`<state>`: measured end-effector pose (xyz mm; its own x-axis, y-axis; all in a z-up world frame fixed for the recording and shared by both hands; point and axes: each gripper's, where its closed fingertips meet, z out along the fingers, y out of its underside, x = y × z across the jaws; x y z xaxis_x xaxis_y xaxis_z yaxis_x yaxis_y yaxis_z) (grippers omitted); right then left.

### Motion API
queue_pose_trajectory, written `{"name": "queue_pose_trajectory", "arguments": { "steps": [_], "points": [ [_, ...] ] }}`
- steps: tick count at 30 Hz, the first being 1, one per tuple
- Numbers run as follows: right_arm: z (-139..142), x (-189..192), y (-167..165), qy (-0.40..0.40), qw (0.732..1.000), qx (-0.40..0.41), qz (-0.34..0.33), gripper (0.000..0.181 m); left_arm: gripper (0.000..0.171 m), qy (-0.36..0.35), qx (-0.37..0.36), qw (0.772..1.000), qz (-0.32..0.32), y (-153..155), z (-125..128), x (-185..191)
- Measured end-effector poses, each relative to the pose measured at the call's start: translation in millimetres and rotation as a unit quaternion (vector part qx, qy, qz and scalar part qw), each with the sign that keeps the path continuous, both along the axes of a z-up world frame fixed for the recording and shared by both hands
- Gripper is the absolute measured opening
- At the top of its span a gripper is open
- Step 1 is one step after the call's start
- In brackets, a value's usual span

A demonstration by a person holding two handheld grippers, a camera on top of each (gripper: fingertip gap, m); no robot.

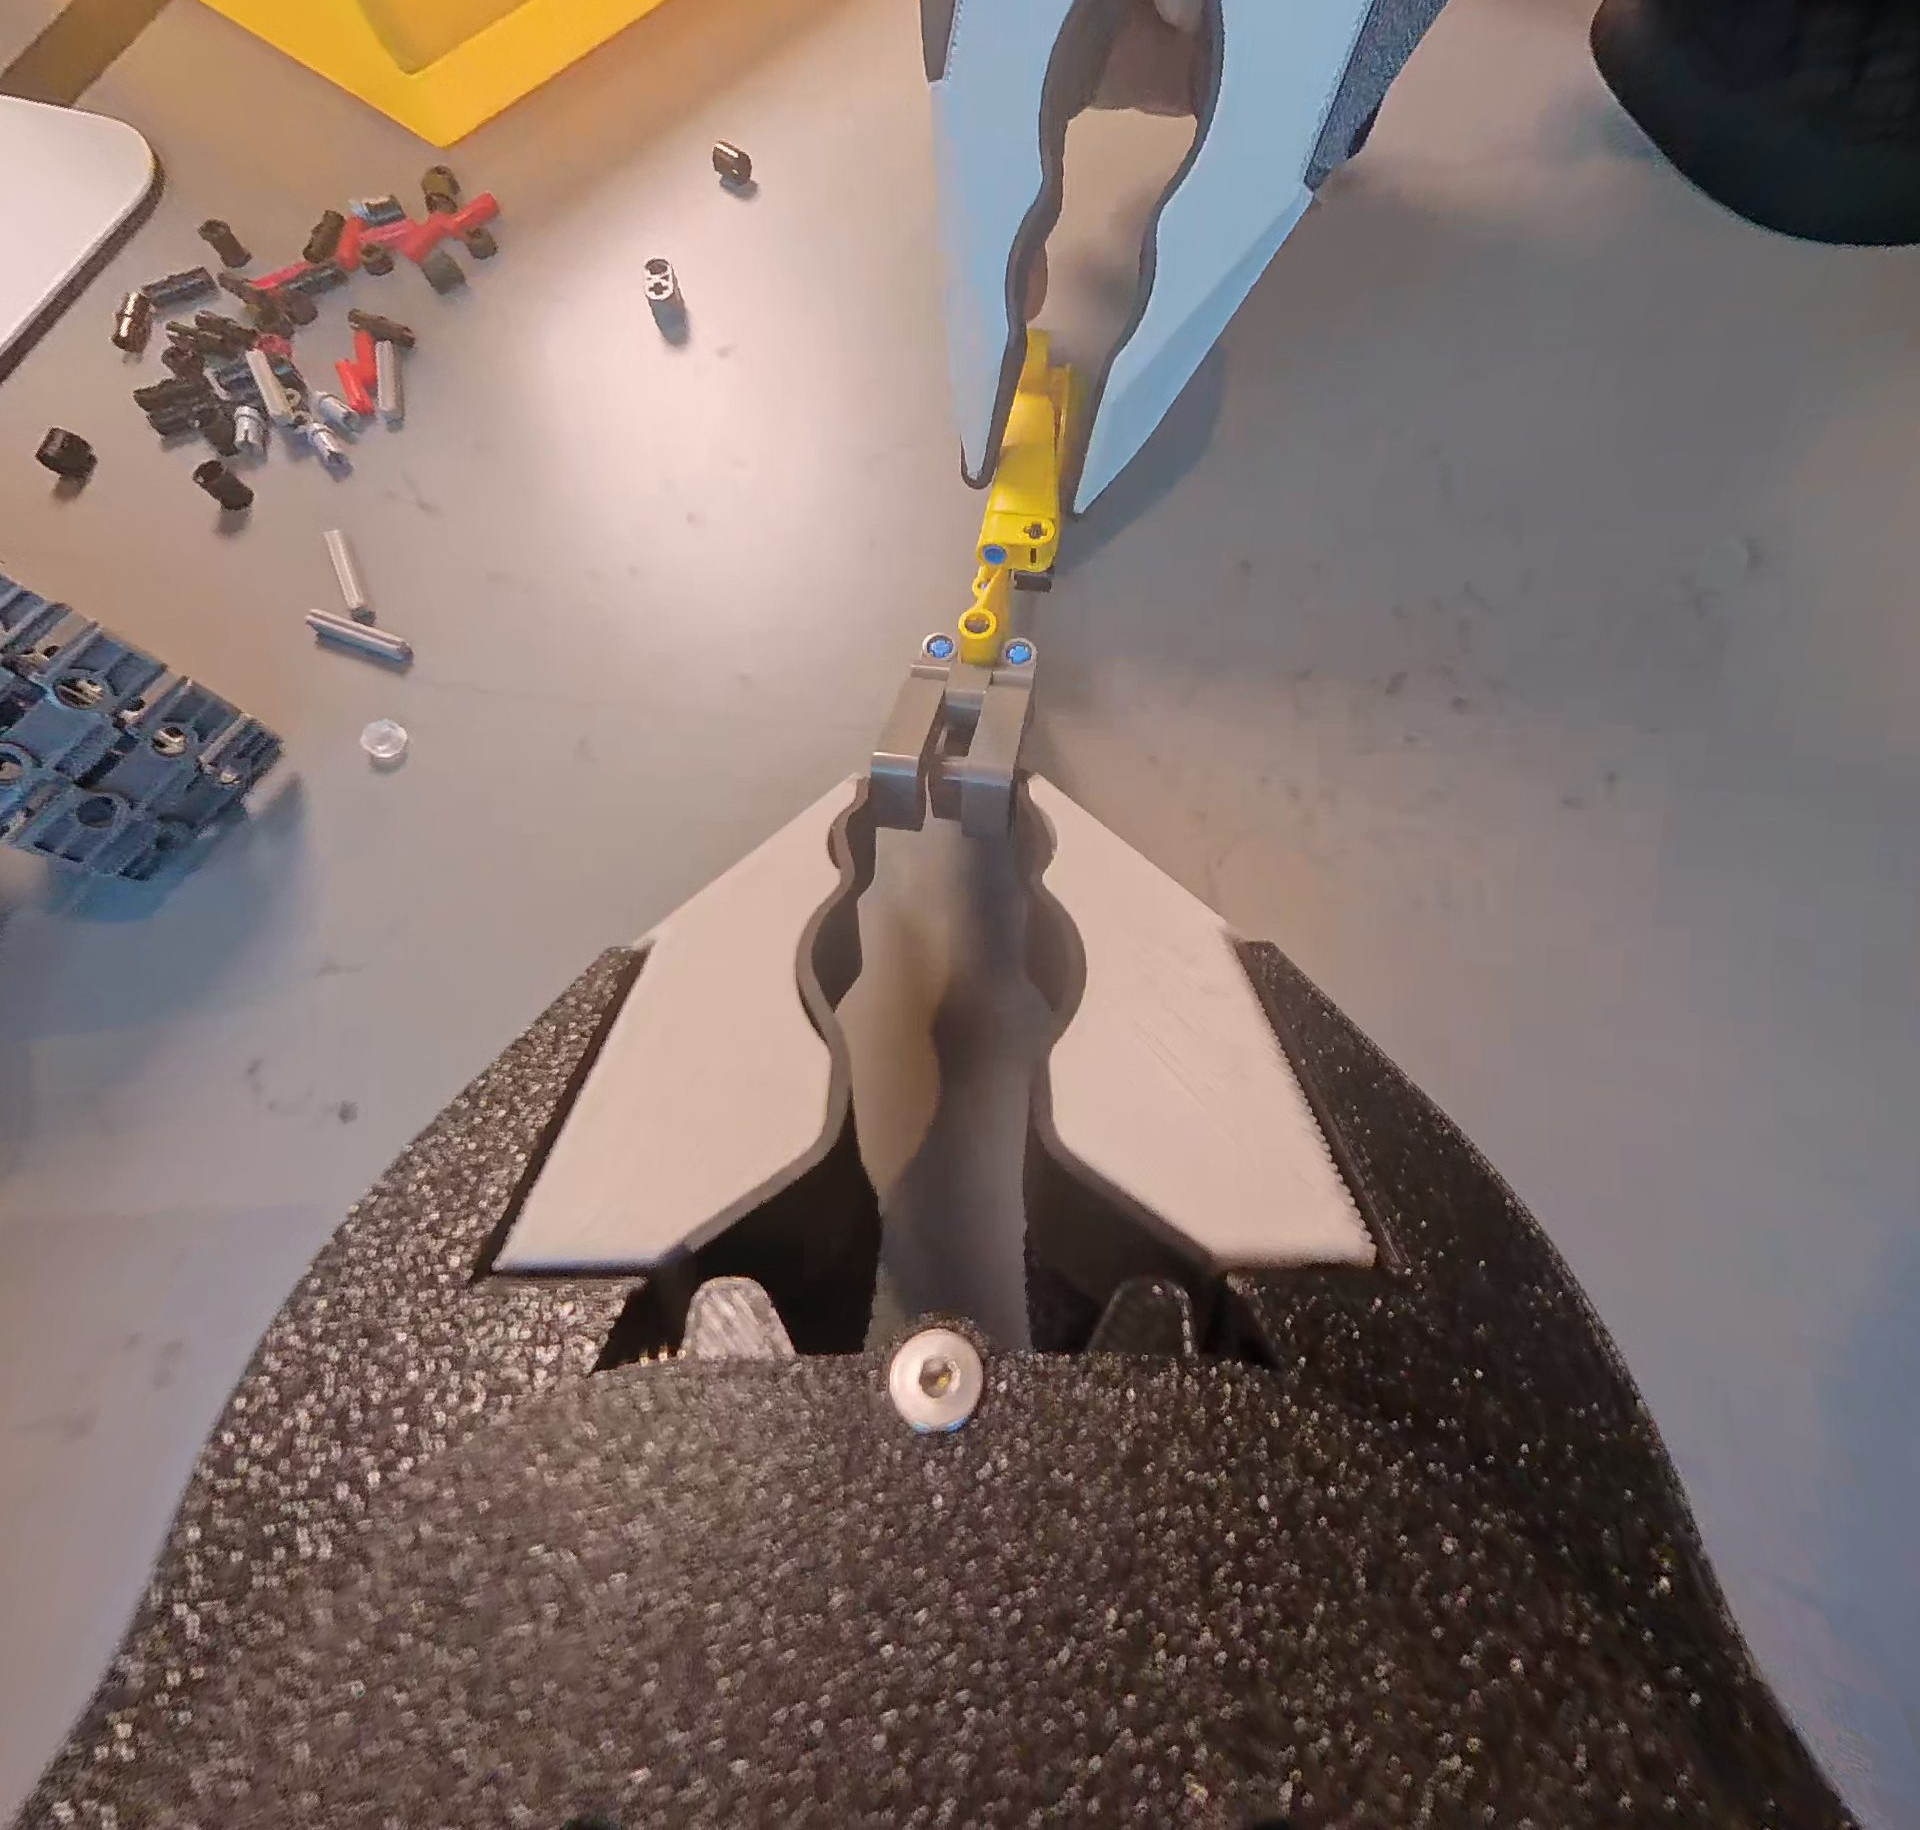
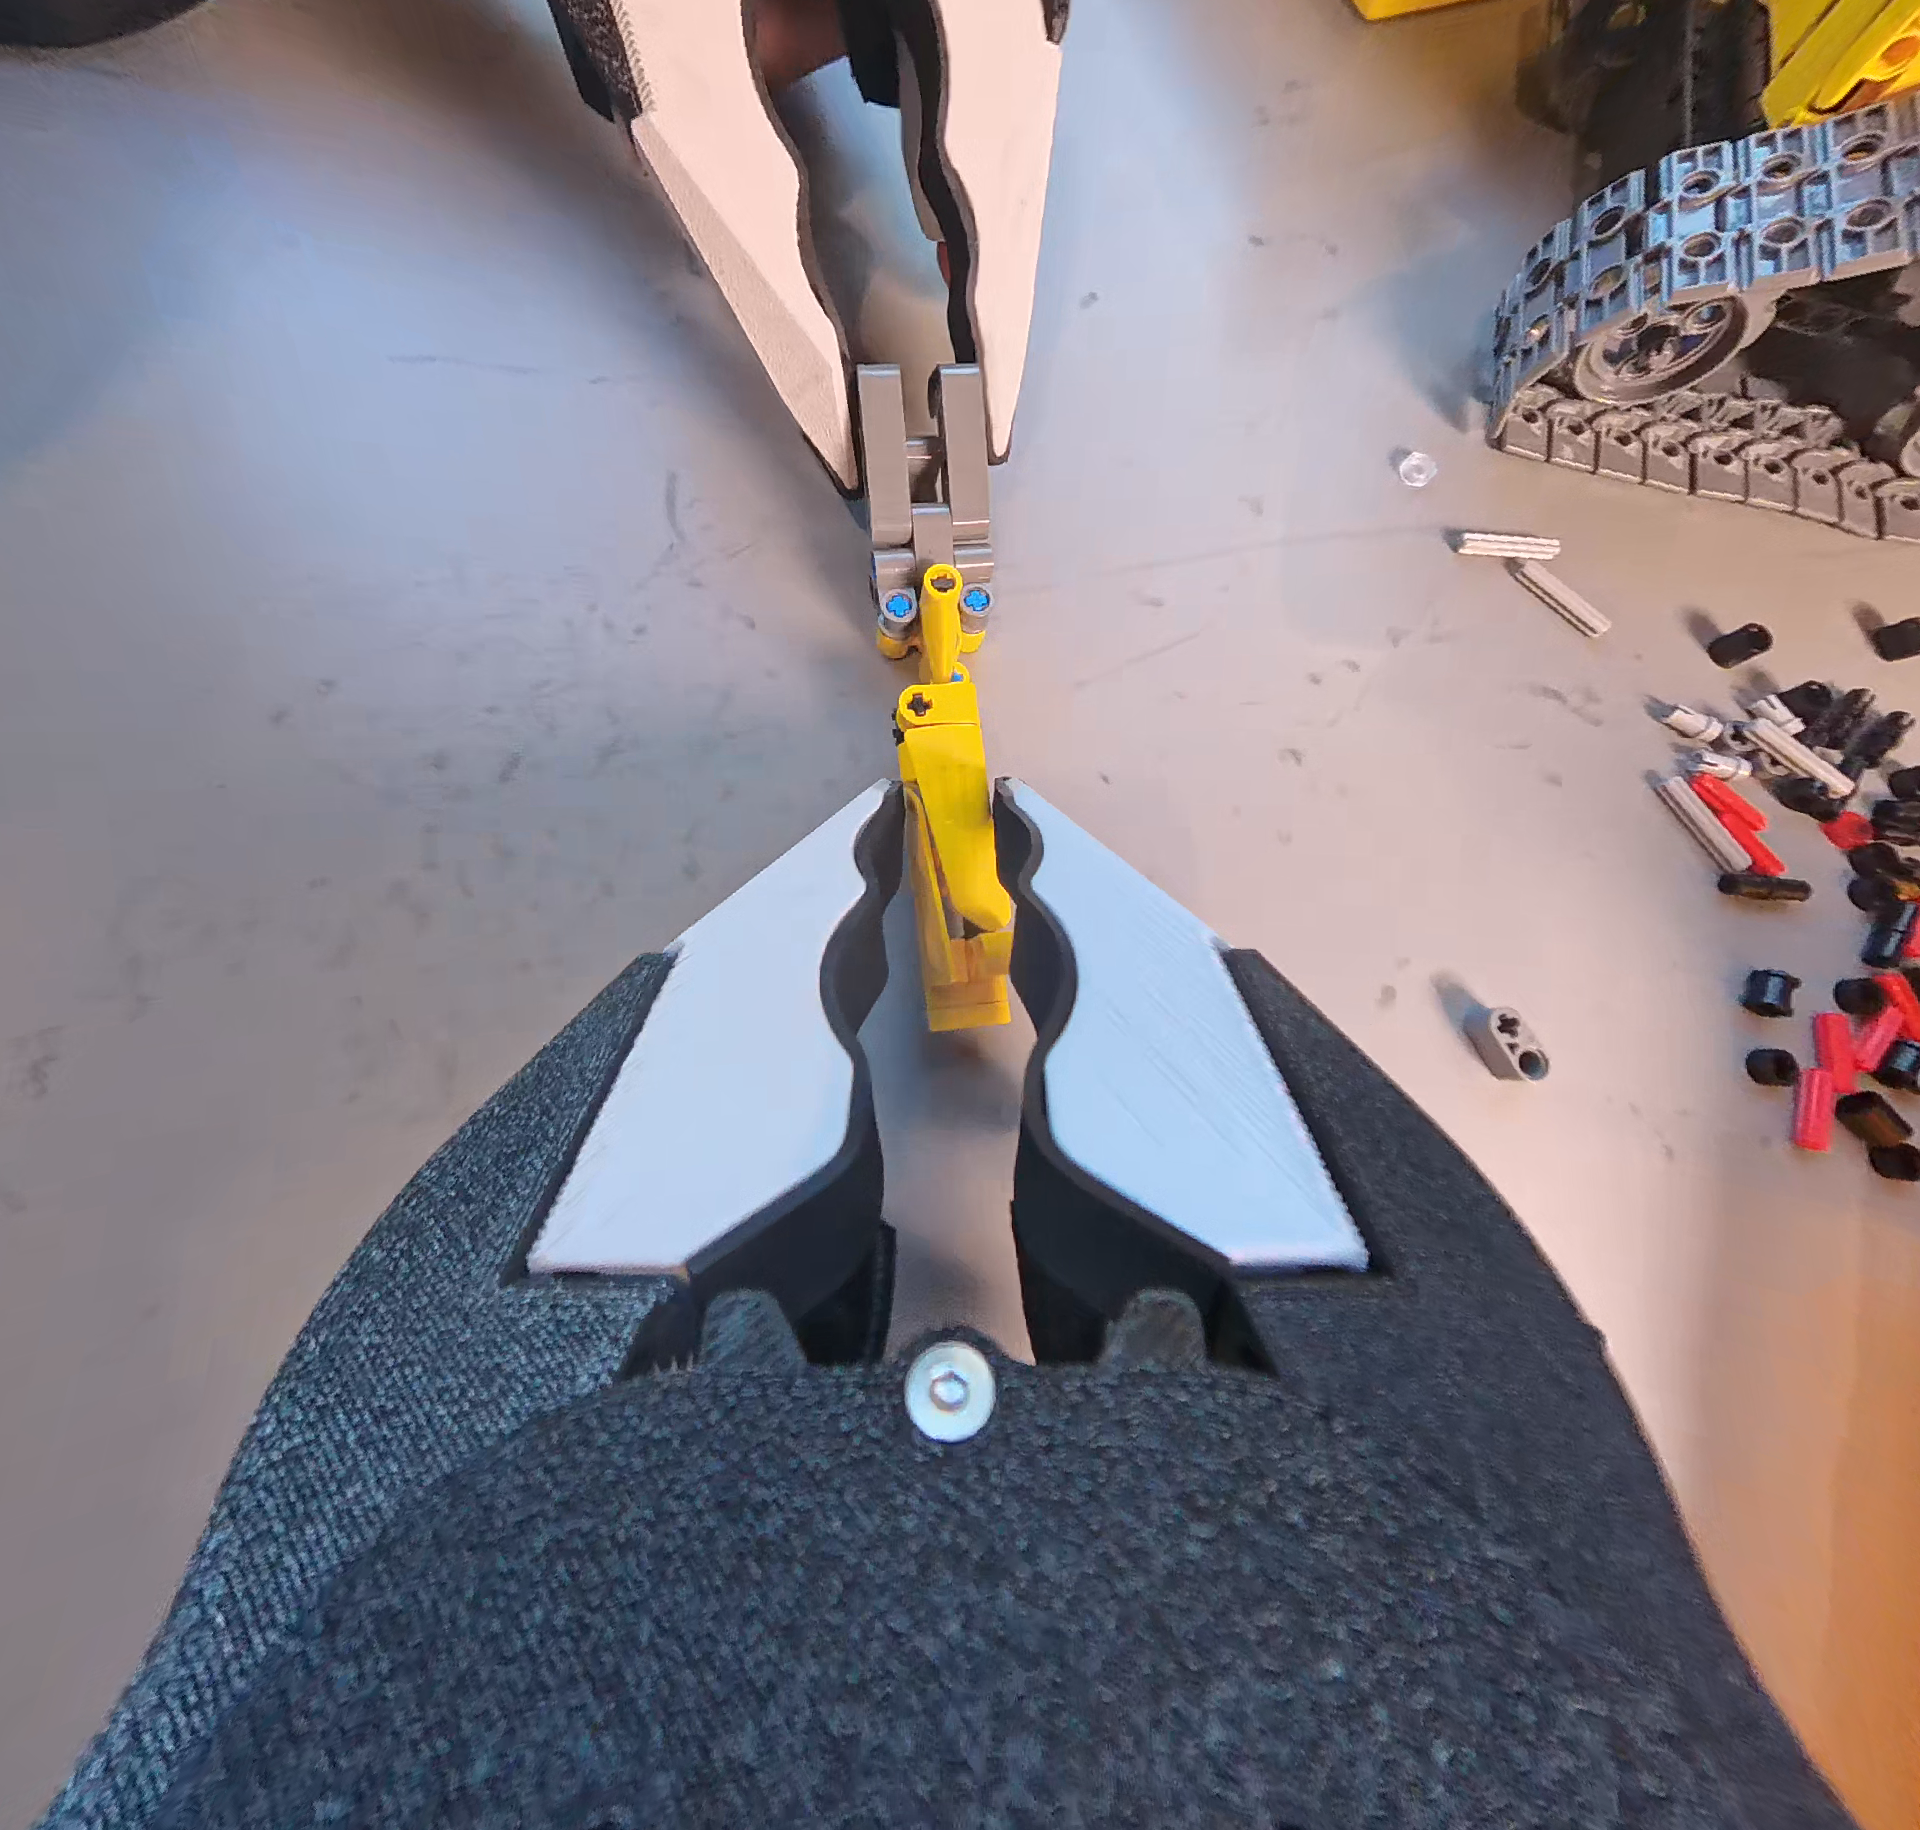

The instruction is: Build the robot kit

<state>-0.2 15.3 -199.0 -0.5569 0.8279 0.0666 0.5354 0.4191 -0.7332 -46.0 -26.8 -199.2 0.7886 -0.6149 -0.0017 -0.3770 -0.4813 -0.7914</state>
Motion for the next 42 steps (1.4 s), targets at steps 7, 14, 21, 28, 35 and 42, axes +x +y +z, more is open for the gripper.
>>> {"name": "queue_pose_trajectory", "arguments": {
  "steps": [7,14,21,28,35,42],
  "points": [
    [2,1,4,0.019,1.000,-0.011,-0.004,0.017,0.024,0.049,0.019,0.999,-0.008,-3,-6,0],
    [-2,5,8,0.016,1.000,-0.012,-0.005,0.017,0.020,0.062,0.031,0.998,-0.006,-3,-6,-6],
    [-2,6,-1,0.017,1.000,-0.001,0.016,0.014,0.021,0.036,0.038,0.998,-0.019,-6,1,3],
    [-1,16,-15,-0.008,0.997,0.044,0.058,0.013,0.019,0.004,0.036,0.999,-0.036,-11,10,13],
    [-1,21,-26,-0.026,0.993,0.077,0.080,0.013,0.019,-0.014,0.038,0.996,-0.075,-18,15,34],
    [-2,22,-23,-0.026,0.996,0.046,0.073,0.013,0.022,-0.014,0.026,0.997,-0.071,-21,14,24]
  ]
}}
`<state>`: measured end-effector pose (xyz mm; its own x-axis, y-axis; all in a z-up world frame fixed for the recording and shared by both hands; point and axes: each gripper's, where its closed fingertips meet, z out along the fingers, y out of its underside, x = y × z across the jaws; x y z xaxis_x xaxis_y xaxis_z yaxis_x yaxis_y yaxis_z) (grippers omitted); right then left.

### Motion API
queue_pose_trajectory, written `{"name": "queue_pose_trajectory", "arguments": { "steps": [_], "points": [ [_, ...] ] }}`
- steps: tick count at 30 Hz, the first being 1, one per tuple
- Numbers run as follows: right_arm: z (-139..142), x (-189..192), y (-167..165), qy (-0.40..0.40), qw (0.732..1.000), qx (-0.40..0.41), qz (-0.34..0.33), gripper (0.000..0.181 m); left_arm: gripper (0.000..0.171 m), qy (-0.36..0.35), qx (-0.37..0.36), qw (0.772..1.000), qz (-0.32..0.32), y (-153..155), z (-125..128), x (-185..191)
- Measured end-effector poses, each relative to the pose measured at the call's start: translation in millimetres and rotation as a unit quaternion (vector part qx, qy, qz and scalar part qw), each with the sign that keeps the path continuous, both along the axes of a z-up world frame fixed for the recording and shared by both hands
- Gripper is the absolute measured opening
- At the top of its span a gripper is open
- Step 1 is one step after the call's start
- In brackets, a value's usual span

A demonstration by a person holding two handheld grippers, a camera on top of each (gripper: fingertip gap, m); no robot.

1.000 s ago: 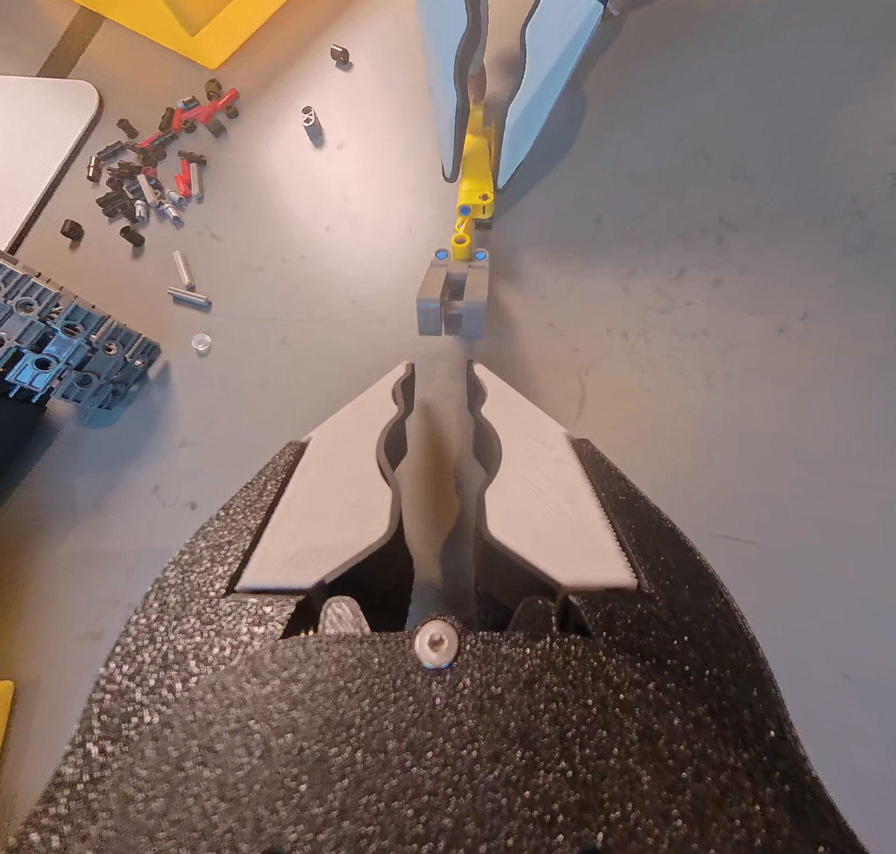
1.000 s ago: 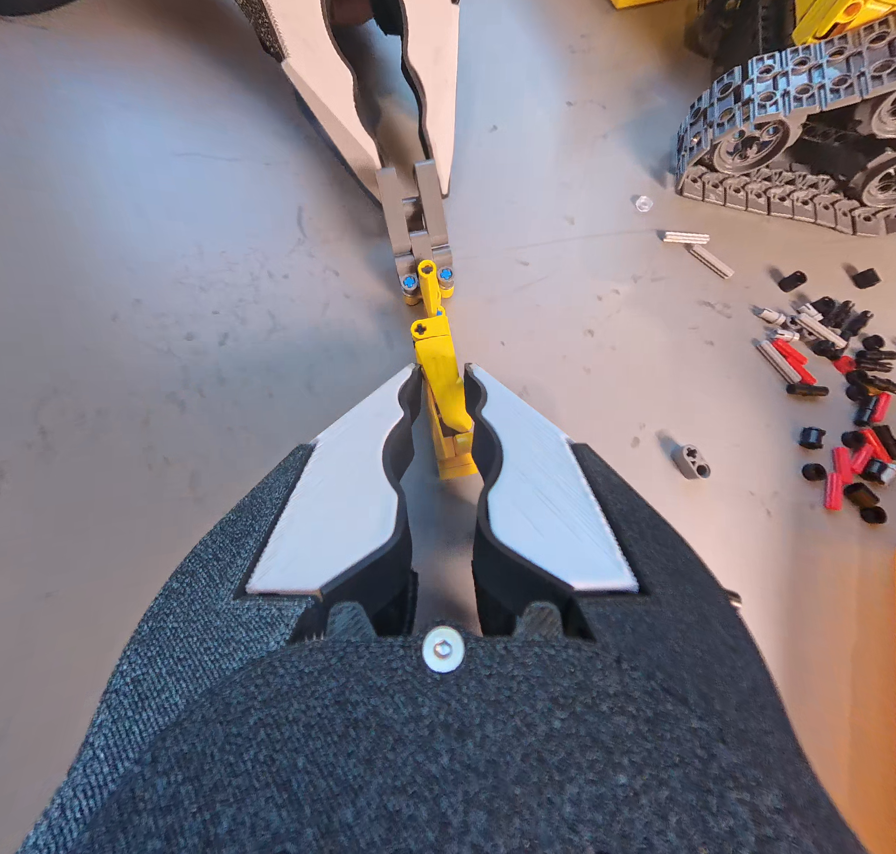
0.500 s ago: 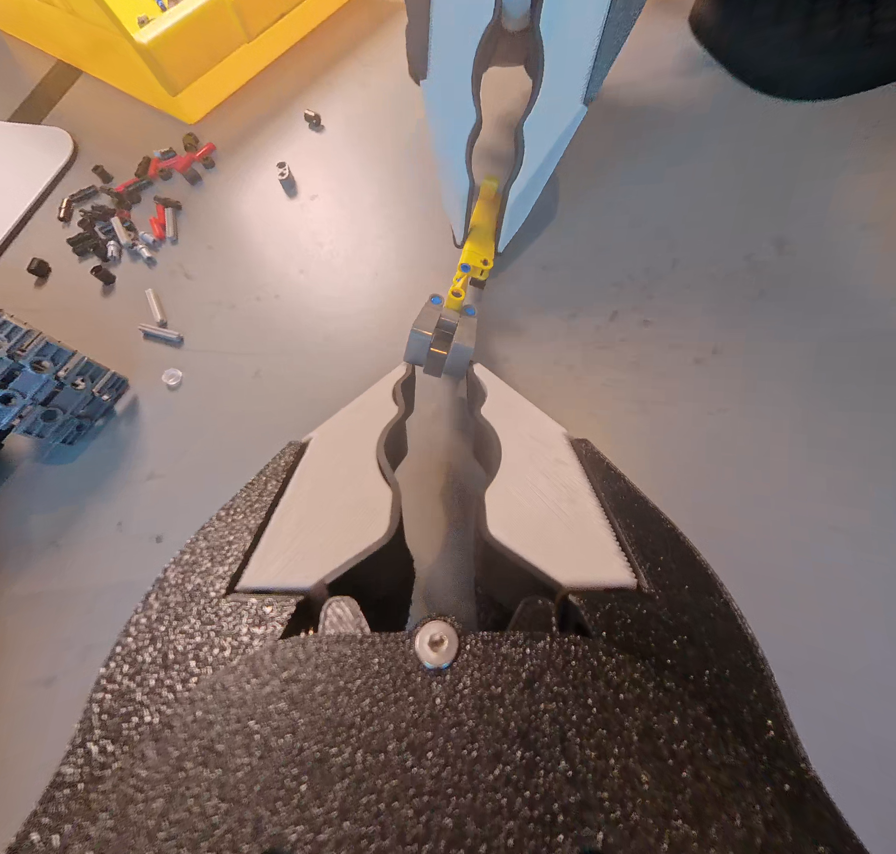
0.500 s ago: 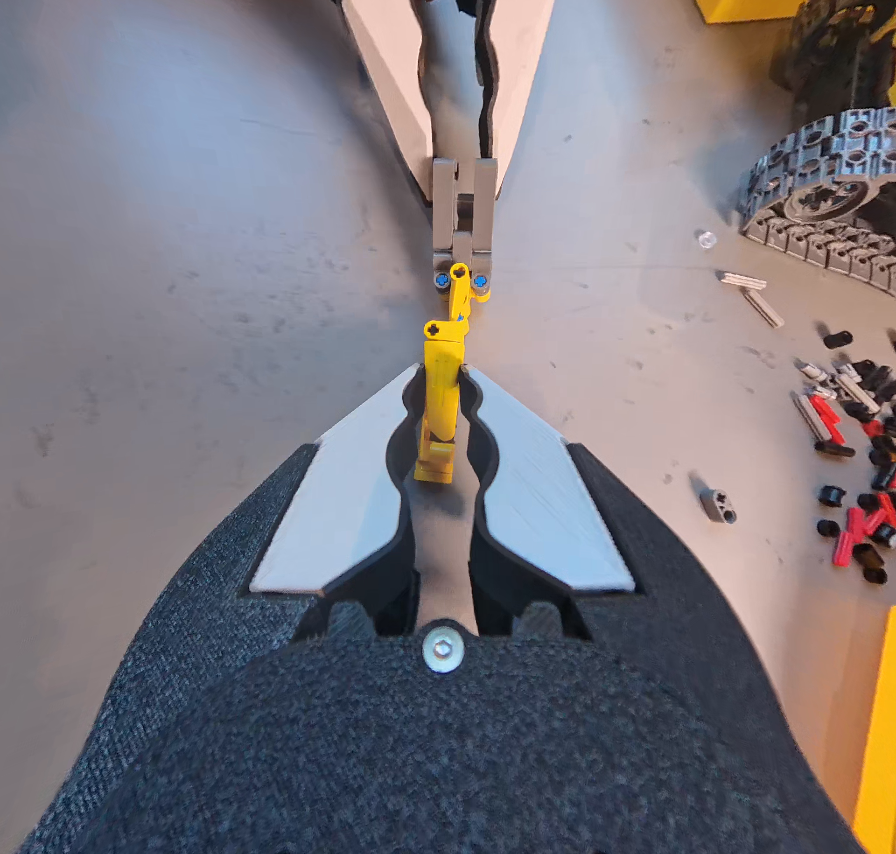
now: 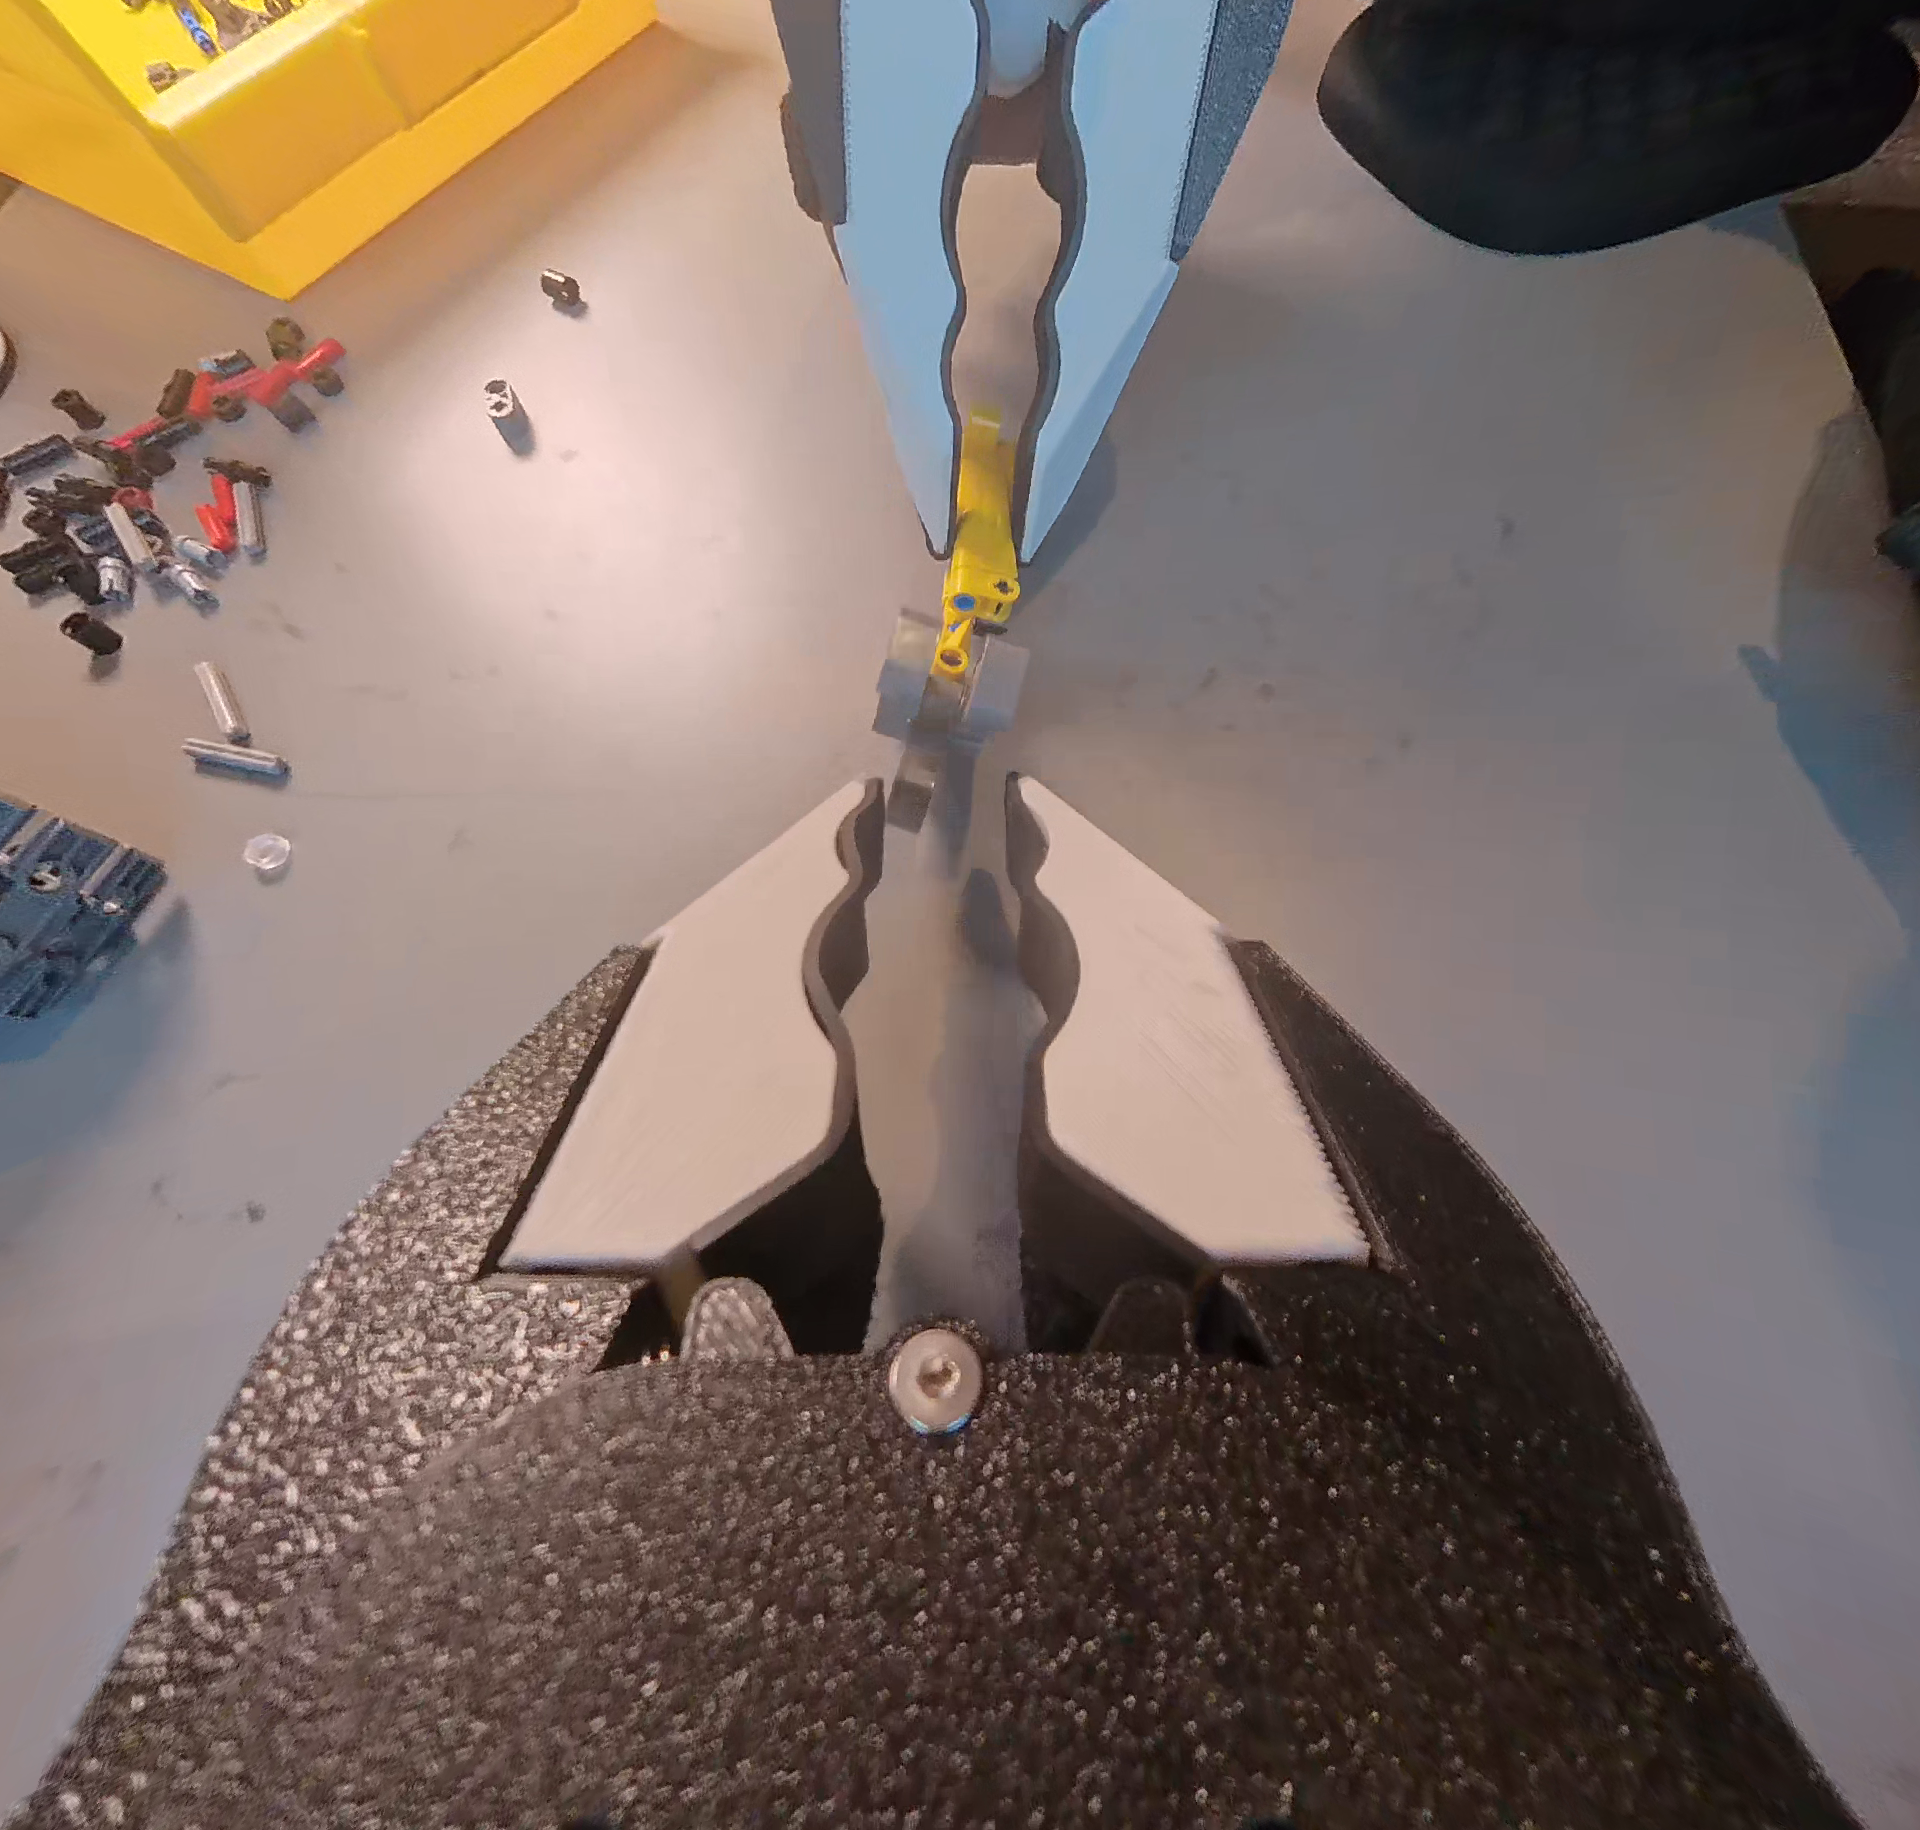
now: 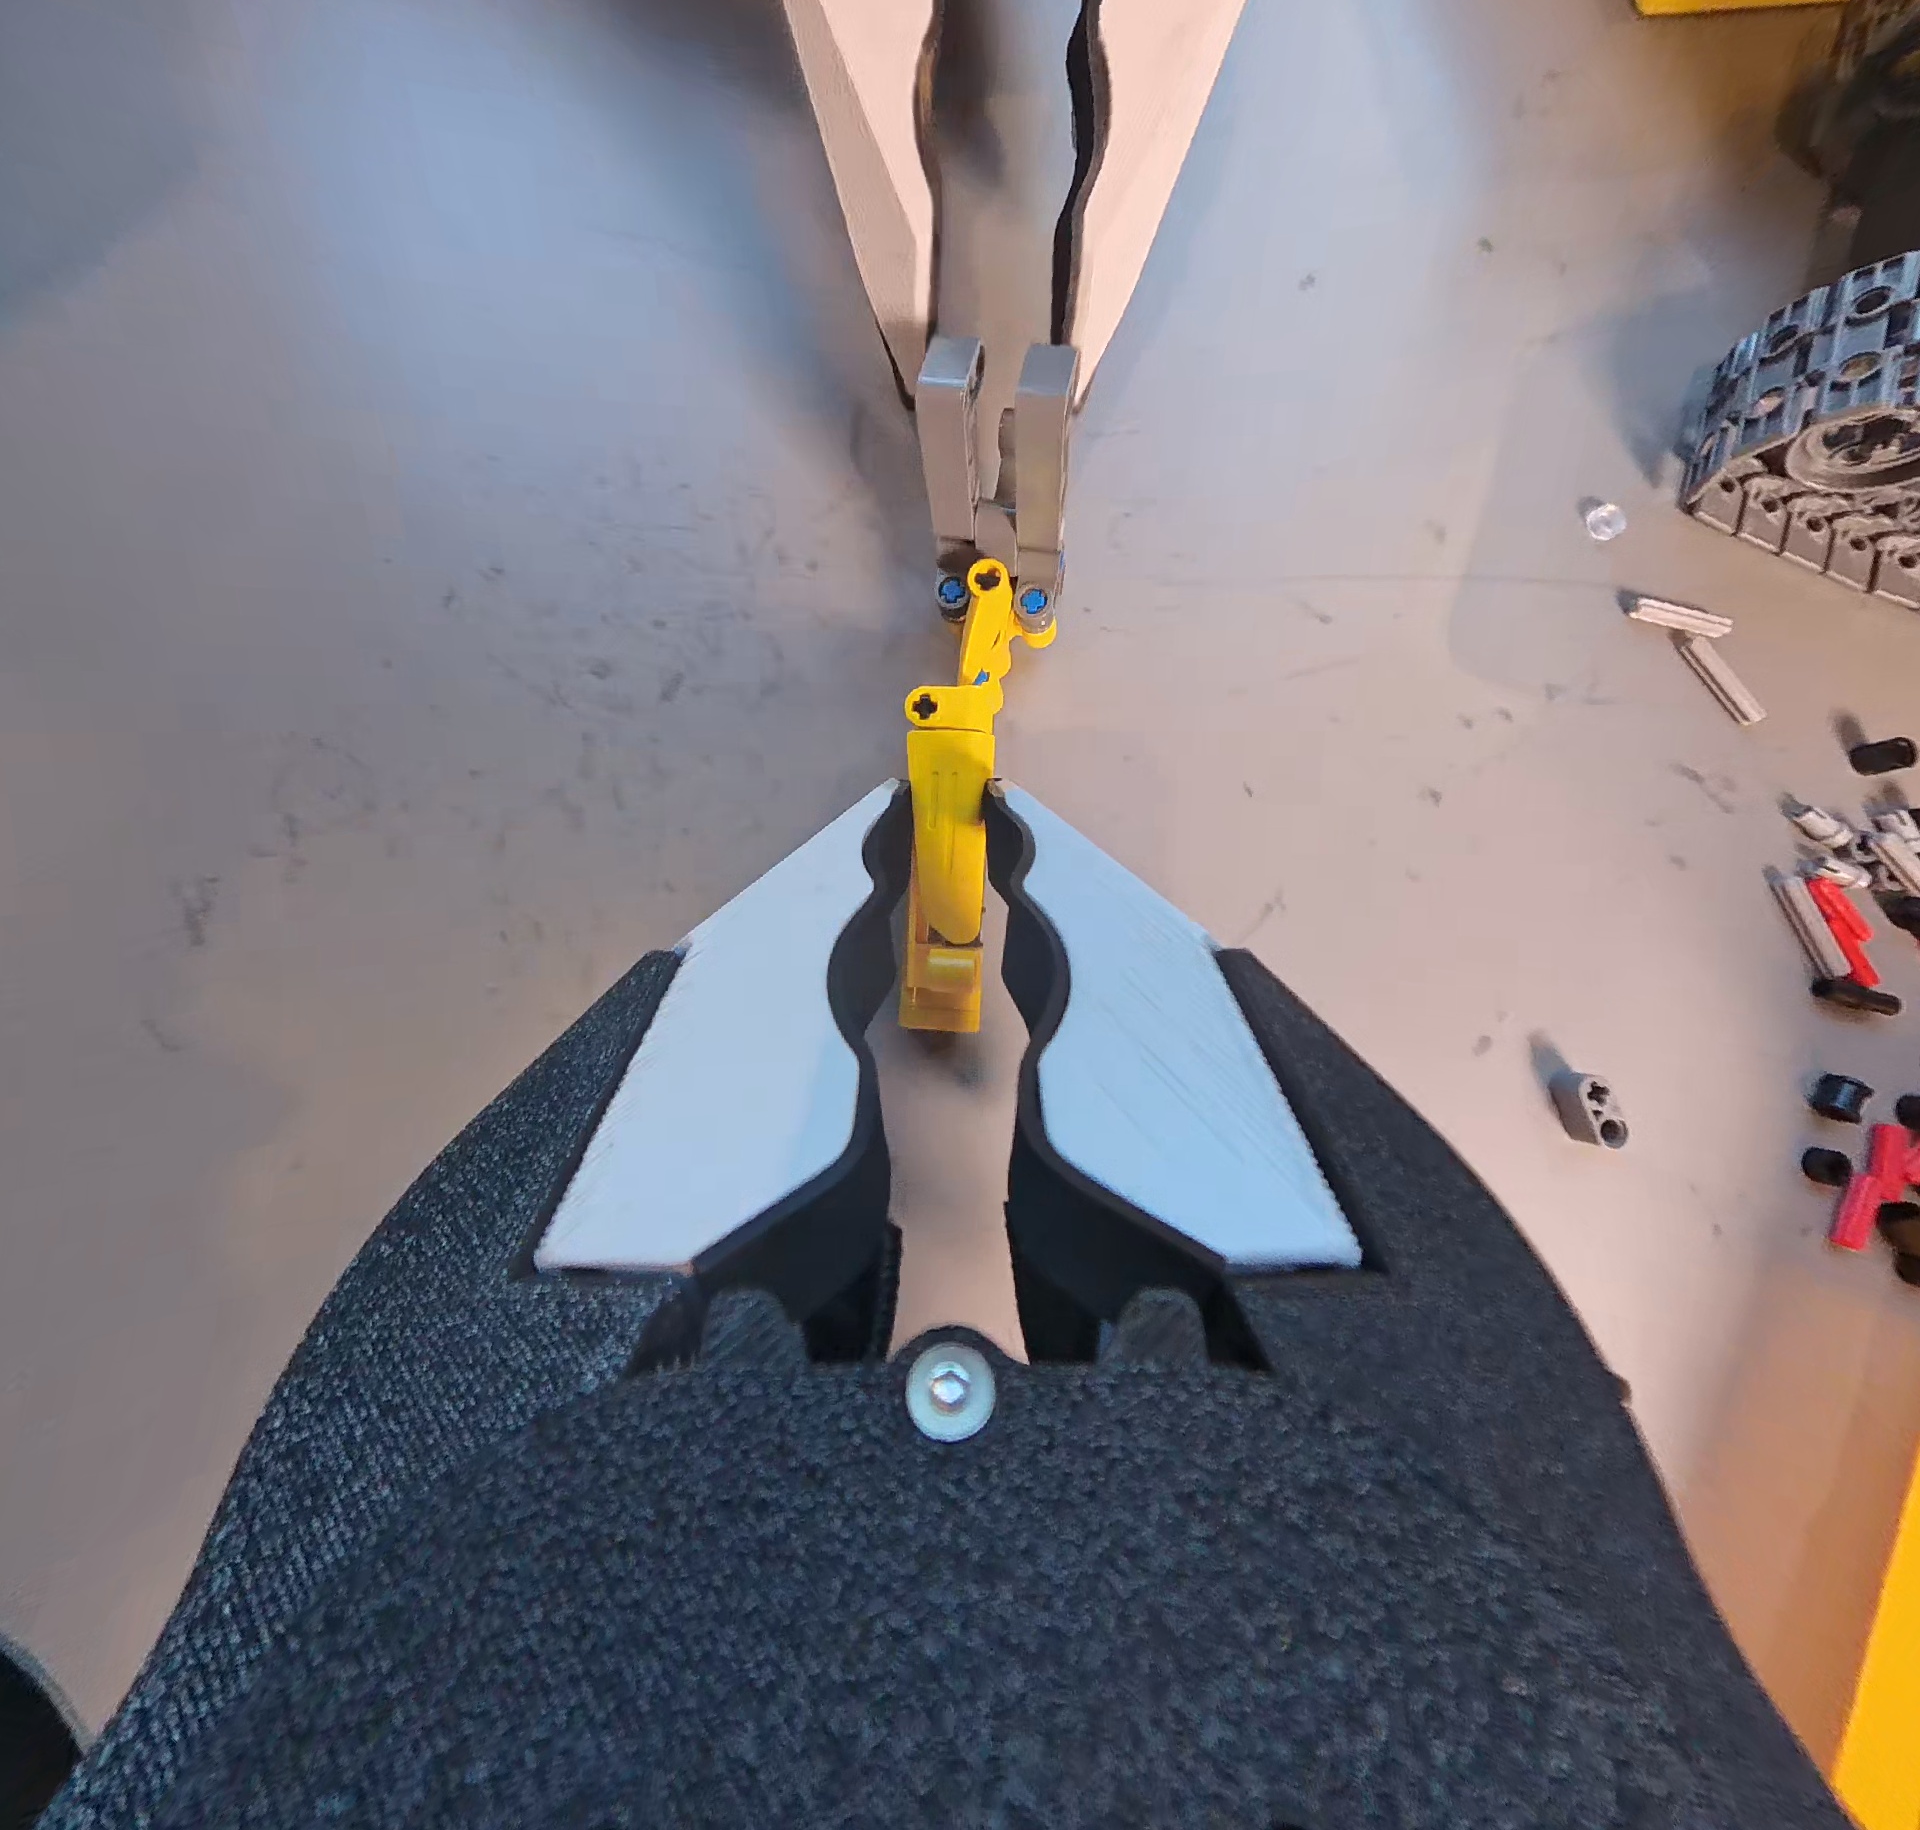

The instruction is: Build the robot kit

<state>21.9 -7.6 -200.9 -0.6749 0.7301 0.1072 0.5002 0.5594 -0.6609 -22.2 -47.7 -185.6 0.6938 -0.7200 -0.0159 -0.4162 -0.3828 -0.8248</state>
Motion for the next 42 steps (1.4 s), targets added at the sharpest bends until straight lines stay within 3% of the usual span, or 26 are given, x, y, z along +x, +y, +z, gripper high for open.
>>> {"name": "queue_pose_trajectory", "arguments": {
  "steps": [2,6,8,9,11,16,31,42],
  "points": [
    [0,0,0,0.000,1.000,-0.003,-0.001,0.013,0.032,0.009,-0.003,1.000,0.003,-2,0,-6],
    [0,-1,-1,0.002,1.000,0.003,0.001,0.013,0.051,-0.051,0.041,0.998,0.023,6,26,-1],
    [-1,-2,-3,0.003,1.000,0.005,0.003,0.013,0.056,-0.050,0.049,0.997,0.022,10,26,8],
    [-1,-3,-3,0.004,1.000,0.005,0.004,0.013,0.053,-0.026,0.048,0.998,0.019,11,20,10],
    [-1,-3,-3,0.004,1.000,0.004,0.003,0.013,0.026,0.014,0.048,0.999,0.014,10,11,10],
    [-1,-1,-1,-0.001,1.000,-0.020,0.000,0.013,0.025,0.025,0.000,1.000,0.005,-1,-4,-5],
    [-1,-1,-1,0.002,1.000,-0.029,-0.002,0.014,0.025,0.040,-0.009,0.999,0.006,-3,-8,-7],
    [13,-4,9,0.028,0.999,-0.036,-0.016,0.029,0.025,0.032,-0.011,0.999,0.017,-2,-6,-13]
  ]
}}
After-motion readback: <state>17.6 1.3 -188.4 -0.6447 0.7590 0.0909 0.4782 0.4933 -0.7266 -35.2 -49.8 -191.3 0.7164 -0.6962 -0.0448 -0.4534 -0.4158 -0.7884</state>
